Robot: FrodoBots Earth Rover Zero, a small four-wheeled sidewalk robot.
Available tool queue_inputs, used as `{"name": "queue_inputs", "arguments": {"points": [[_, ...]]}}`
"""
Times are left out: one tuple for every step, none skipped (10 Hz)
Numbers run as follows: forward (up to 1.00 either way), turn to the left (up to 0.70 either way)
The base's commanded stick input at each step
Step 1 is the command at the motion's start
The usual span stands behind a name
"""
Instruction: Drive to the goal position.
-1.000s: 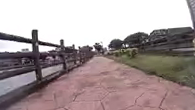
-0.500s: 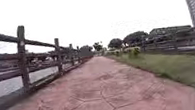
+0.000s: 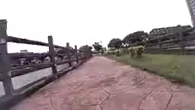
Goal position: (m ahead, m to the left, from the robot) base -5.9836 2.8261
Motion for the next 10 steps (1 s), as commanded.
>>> {"name": "queue_inputs", "arguments": {"points": [[1.0,0.0],[1.0,0.0],[1.0,0.0],[1.0,0.0],[1.0,0.0],[1.0,0.0],[1.0,0.0],[1.0,0.0],[1.0,0.0],[1.0,0.0]]}}
